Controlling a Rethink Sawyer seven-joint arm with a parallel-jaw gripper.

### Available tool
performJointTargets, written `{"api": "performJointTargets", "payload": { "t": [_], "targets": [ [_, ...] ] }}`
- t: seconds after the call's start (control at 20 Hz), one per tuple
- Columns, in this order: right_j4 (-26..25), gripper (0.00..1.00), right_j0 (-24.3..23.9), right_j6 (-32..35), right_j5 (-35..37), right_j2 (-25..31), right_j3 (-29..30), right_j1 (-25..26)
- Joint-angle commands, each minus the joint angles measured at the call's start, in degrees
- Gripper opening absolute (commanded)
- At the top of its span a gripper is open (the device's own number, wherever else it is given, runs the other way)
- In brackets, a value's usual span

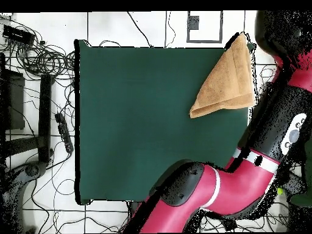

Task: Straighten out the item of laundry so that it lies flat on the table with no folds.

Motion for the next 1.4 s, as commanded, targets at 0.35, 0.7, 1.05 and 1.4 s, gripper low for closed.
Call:
{"api": "performJointTargets", "payload": {
  "t": [0.35, 0.7, 1.05, 1.4],
  "targets": [
    [2.9, 0.0, 1.94, 4.35, 58.44, 0.74, -47.48, 19.25],
    [4.2, 0.0, 2.52, 10.61, 73.01, 3.96, -69.26, 25.62],
    [8.47, 0.0, -0.97, 31.56, 104.52, 4.19, -88.43, 20.32],
    [14.88, 0.0, -2.3, 33.45, 115.69, 12.6, -107.53, 25.63]
  ]
}}
